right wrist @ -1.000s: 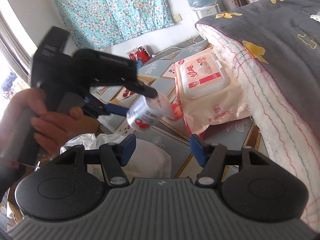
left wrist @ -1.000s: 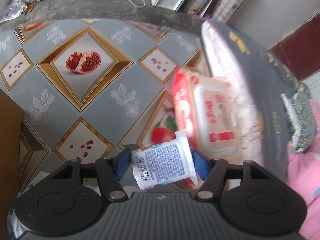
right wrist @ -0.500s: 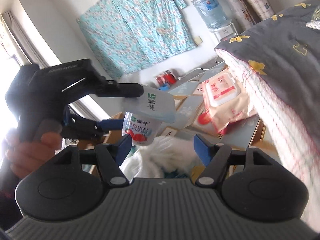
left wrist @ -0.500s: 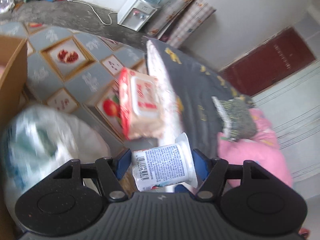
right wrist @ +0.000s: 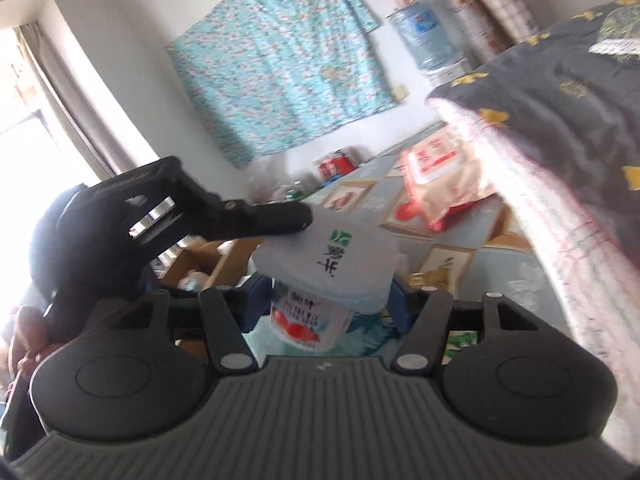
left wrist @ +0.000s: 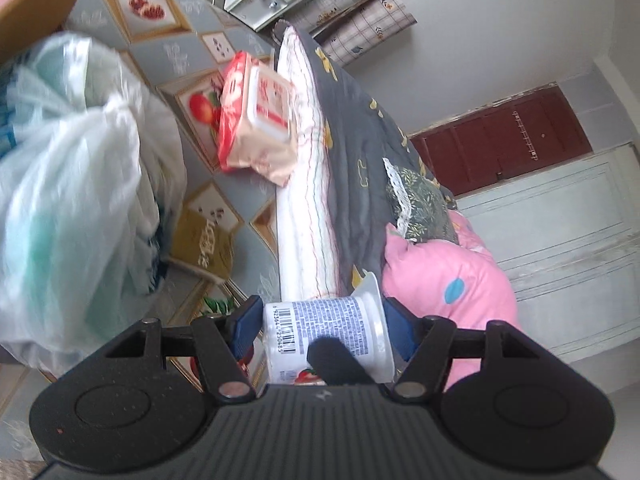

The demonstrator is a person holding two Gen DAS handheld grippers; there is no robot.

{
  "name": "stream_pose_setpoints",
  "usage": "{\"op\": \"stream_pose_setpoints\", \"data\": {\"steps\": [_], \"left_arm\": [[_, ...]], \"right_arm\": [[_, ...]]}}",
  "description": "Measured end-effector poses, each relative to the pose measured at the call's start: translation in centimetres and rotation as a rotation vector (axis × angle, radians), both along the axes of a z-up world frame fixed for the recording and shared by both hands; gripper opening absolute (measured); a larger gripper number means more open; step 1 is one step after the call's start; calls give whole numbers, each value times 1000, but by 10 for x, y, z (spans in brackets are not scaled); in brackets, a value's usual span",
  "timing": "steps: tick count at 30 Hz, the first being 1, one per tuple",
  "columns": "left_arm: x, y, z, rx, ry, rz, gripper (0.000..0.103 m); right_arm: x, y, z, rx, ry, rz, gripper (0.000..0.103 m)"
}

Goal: Organize soft objects
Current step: 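Lift the yogurt cup with the left gripper and carry it toward the box, then close the right gripper on the yogurt cup rim while the left gripper keeps holding it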

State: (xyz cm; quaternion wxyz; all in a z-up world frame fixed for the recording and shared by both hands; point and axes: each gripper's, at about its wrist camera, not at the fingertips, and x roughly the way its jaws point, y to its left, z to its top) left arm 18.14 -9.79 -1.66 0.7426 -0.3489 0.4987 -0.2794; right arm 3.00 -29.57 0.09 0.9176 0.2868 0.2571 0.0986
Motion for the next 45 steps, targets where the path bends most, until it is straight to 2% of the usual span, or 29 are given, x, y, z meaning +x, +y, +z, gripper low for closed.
{"op": "stream_pose_setpoints", "data": {"steps": [9, 11, 15, 19, 23, 28, 33, 37, 41, 45], "left_arm": [[5, -3, -28, -23, 19, 3, 66], [8, -1, -30, -10, 14, 11, 66], [14, 2, -29, -15, -37, 11, 67], [14, 2, -25, 39, -96, 4, 67], [4, 7, -19, 80, -161, -10, 67], [-13, 17, -10, 135, -225, 2, 68], [-27, 25, -5, 183, -265, 3, 68], [-33, 22, -3, 223, -279, -7, 70], [-36, 8, 0, 282, -297, -23, 71], [-43, -15, 10, 370, -354, -46, 73]], "right_arm": [[6, 0, -17, -63, 34, -2, 54], [12, 1, -22, -73, 50, 3, 47], [27, 0, -41, -85, 105, -3, 47], [40, 4, -61, -139, 148, -13, 46], [49, 18, -68, -237, 126, 17, 47], [61, 43, -85, -426, 132, 88, 48], [59, 57, -87, -529, 139, 153, 50], [43, 50, -75, -505, 139, 172, 67], [20, 26, -57, -431, 158, 146, 71], [-1, -8, -36, -354, 153, 63, 71]]}}
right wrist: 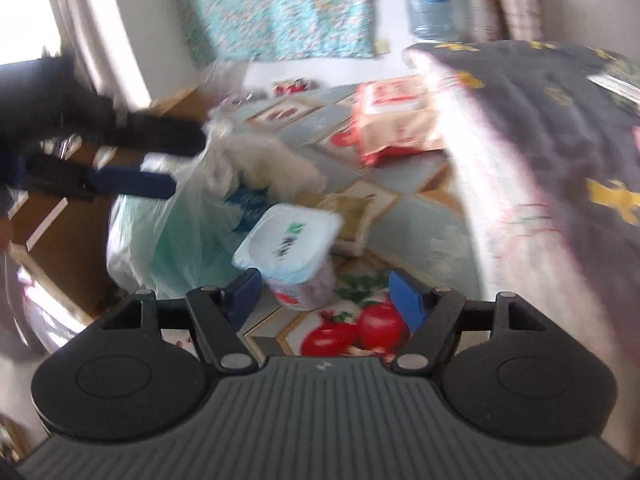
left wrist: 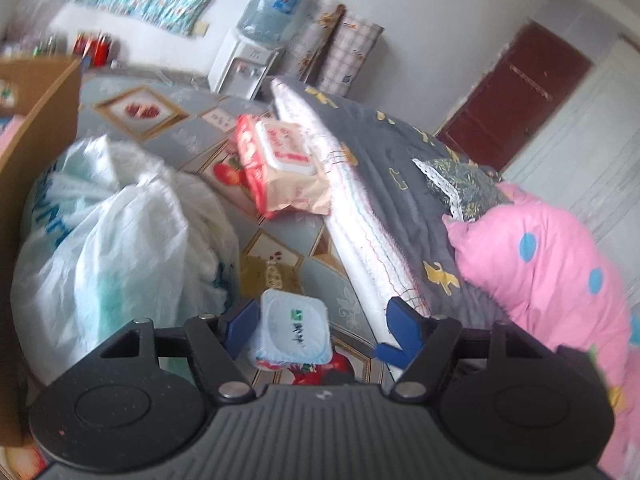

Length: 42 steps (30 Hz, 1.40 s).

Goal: Organize soft objects
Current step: 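Close the right gripper on the yogurt cup rim while the left gripper keeps holding it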

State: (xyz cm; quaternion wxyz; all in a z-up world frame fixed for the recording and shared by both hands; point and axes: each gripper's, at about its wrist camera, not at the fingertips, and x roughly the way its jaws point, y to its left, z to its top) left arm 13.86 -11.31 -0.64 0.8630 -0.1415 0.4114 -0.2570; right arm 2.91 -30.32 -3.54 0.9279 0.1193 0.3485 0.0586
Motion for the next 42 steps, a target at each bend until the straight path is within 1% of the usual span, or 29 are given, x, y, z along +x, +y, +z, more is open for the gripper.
{"op": "stream_pose_setpoints", "data": {"steps": [5, 7, 10, 15, 18, 20, 21, 24, 26, 28, 31, 32, 34, 37, 39, 40, 42], "left_arm": [[-23, -20, 11, 65, -68, -26, 73], [-33, -21, 12, 91, -83, -23, 74], [-47, -18, 12, 157, -120, -3, 74], [-70, -6, -3, 338, -200, 57, 78], [-73, -8, -23, 464, -242, 77, 79], [-73, -12, -37, 522, -288, 68, 78], [-73, -15, -44, 537, -310, 51, 78], [-64, -23, -61, 522, -331, -2, 78], [-59, -27, -71, 491, -336, -38, 78], [-55, -34, -79, 467, -344, -69, 78], [-51, -46, -89, 465, -356, -99, 77], [-50, -49, -91, 462, -359, -103, 75], [-47, -55, -95, 457, -371, -118, 72], [-43, -63, -97, 466, -392, -122, 68], [-39, -66, -98, 464, -393, -116, 62], [-37, -67, -98, 456, -392, -113, 61], [-35, -68, -98, 431, -387, -108, 55]], "right_arm": [[-17, -34, 24, 90, -52, -86, 71], [-19, -43, 29, 123, -66, -99, 71], [-18, -49, 32, 167, -70, -105, 71], [-4, -49, 30, 257, -47, -75, 71], [12, -43, 23, 319, -2, -47, 71], [24, -40, 16, 362, 36, -32, 70], [29, -39, 12, 381, 54, -27, 70], [48, -38, 0, 437, 109, -18, 65], [59, -37, -10, 461, 142, -19, 56], [69, -38, -21, 482, 174, -24, 50], [80, -40, -36, 530, 215, -33, 42], [83, -41, -39, 542, 223, -32, 38], [87, -40, -43, 554, 230, -29, 36], [91, -40, -47, 558, 234, -20, 28], [94, -41, -49, 567, 239, -14, 24], [94, -42, -50, 577, 243, -11, 21], [95, -42, -52, 586, 243, -10, 20]]}}
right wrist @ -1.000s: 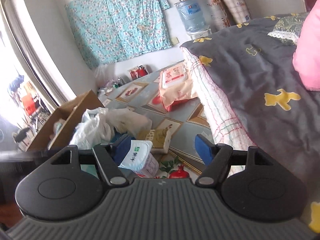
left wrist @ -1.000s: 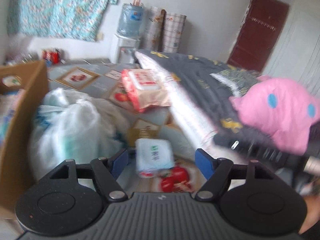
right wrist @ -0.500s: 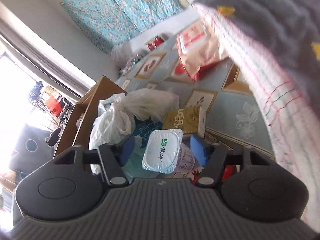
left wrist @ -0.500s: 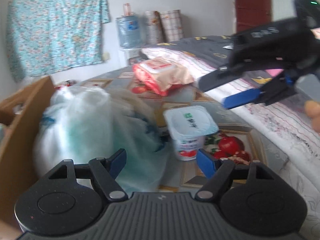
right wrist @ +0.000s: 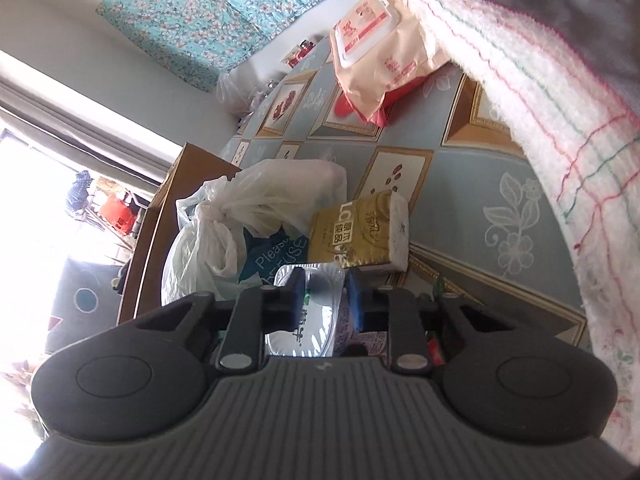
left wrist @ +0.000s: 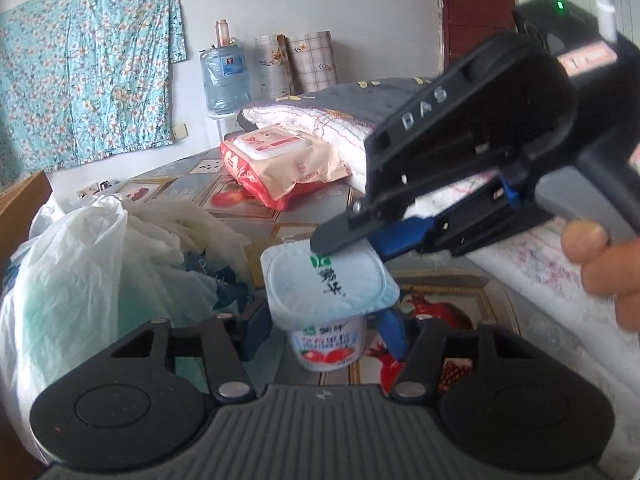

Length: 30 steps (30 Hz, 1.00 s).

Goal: Organize soft objects
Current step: 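Close the right gripper on the yogurt cup rim while the left gripper keeps holding it, then carry the yogurt cup with both grippers into the box and open them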

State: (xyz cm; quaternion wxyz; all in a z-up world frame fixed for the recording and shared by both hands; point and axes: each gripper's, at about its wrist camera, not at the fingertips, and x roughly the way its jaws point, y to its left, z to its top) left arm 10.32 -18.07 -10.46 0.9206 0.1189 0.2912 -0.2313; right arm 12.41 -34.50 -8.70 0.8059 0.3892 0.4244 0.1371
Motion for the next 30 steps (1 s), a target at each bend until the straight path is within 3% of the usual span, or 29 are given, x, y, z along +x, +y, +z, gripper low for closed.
{"op": "stream_pose_setpoints", "data": {"steps": [3, 9, 17, 24, 30], "left_arm": [[-2, -1, 1, -14, -7, 7, 49], [-12, -1, 10, -30, -4, 7, 49], [-43, 13, 52, -61, -80, 35, 49], [-65, 73, 116, -111, -188, 186, 49], [-67, 142, 159, -57, -226, 373, 49]], "right_arm": [[-1, 1, 3, -21, -8, -4, 19], [-13, 1, 15, -30, -14, -7, 19], [-33, 22, 73, -59, -99, 46, 19], [-10, 99, 152, -67, -237, 242, 19], [38, 202, 193, -51, -263, 454, 20]]}}
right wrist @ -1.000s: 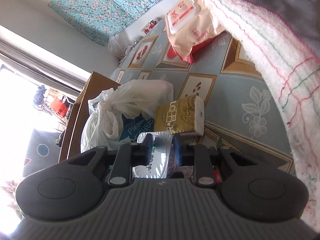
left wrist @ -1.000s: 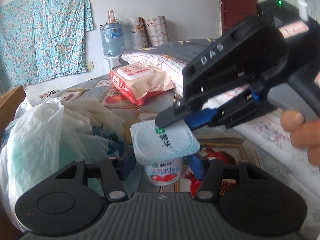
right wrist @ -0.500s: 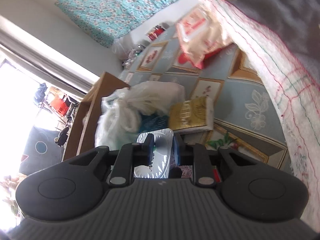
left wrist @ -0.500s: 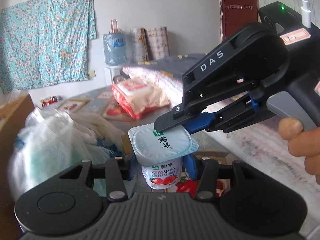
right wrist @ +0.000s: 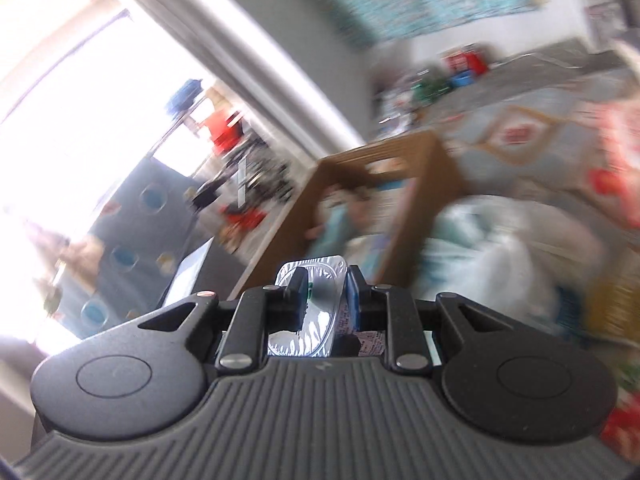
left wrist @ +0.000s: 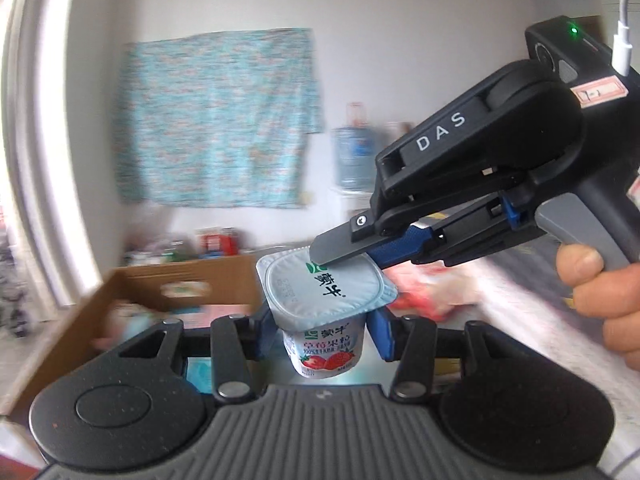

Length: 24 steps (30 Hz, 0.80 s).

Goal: Organize soft objects
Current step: 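Carry the yogurt cup with both grippers into the box and open them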

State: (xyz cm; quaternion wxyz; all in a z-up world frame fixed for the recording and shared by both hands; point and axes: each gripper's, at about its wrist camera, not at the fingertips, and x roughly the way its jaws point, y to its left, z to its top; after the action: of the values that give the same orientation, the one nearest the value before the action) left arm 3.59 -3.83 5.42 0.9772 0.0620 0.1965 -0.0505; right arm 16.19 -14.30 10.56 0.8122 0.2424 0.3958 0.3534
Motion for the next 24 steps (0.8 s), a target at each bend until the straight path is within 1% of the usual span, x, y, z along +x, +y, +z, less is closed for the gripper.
{"op": "stream_pose_setpoints", "data": {"steps": [3, 6, 9, 12, 14, 17, 21, 24], "left_arm": [[9, 37, 9, -5, 51, 100, 49], [23, 76, 8, -36, 147, 179, 49], [44, 113, -4, -96, 263, 219, 49], [60, 140, -21, -138, 358, 243, 49], [72, 153, -32, -162, 413, 250, 49], [77, 168, -46, -205, 478, 245, 49], [80, 179, -58, -247, 534, 226, 49], [88, 181, -66, -263, 577, 223, 49]], "right_arm": [[30, 56, 1, -18, 53, 94, 20], [60, 108, -13, -60, 139, 169, 21], [83, 149, -35, -113, 222, 217, 21], [97, 181, -59, -165, 290, 242, 22], [105, 194, -72, -204, 321, 251, 22], [115, 202, -90, -249, 350, 259, 22], [126, 206, -106, -292, 387, 267, 23], [134, 211, -119, -319, 412, 272, 24]]}}
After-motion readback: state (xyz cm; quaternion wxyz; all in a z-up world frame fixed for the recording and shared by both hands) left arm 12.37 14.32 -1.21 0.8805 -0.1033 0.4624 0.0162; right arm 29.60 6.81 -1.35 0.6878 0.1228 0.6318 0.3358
